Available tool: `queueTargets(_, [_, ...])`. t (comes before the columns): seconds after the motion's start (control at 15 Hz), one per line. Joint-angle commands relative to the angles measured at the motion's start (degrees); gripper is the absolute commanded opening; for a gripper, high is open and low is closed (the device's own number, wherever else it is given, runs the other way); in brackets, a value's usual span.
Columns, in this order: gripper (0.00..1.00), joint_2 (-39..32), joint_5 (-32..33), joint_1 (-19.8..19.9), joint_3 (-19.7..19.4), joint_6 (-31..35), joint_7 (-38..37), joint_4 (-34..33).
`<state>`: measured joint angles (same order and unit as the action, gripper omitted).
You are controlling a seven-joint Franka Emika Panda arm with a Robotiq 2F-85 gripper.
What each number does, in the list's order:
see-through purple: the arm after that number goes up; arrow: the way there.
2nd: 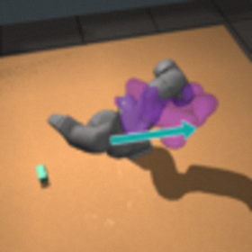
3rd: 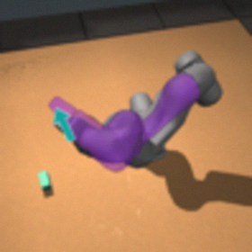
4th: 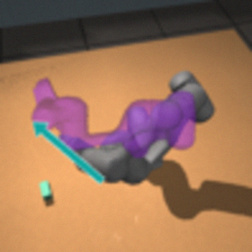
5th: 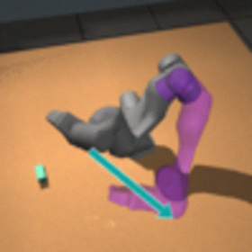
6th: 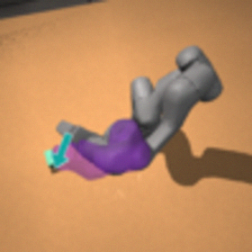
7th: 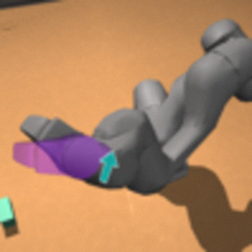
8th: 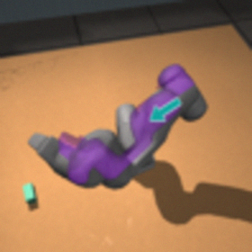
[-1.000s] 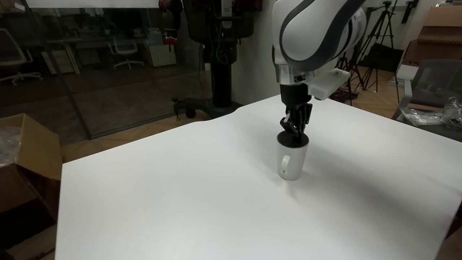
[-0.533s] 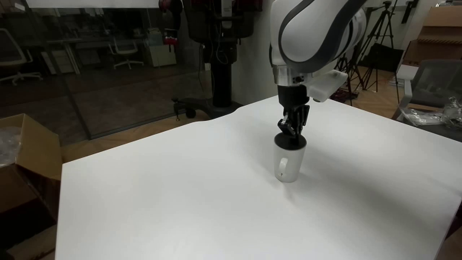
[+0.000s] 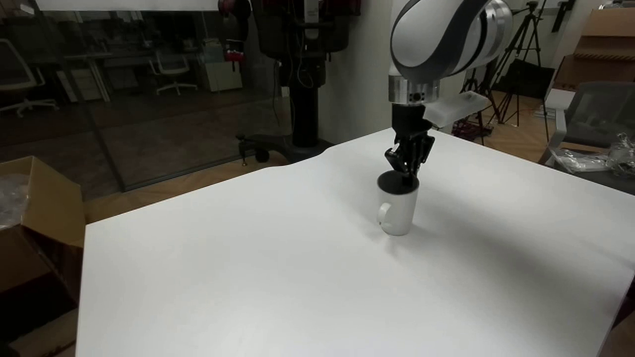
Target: Move the cup slightly to the right
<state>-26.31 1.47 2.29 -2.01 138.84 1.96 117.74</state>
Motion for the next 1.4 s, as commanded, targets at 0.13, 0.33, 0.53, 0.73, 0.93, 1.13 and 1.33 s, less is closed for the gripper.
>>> queueTargets(0.13, [0.03, -0.3, -7.1, 4.8, -0.4, -1.6, -0.7, -4.7])
queueTargets(0.33, [0.03, -1.3, -9.6, 6.5, -0.8, -1.4, -0.9, -6.2])
queueTargets(0.53, [0.03, -1.9, -11.9, 7.9, -1.1, -1.0, -1.3, -7.1])
queueTargets(0.73, [0.03, -2.6, -14.3, 9.4, -1.3, -0.5, -1.2, -7.5])
queueTargets(0.93, [0.03, -3.3, -16.2, 10.5, -1.4, -0.2, -1.1, -7.4])
queueTargets(1.13, [0.03, -4.1, -17.3, 11.2, -1.6, -0.1, -1.3, -7.5])
queueTargets(1.33, [0.03, -4.7, -18.0, 11.7, -1.6, 0.2, -1.5, -7.6])
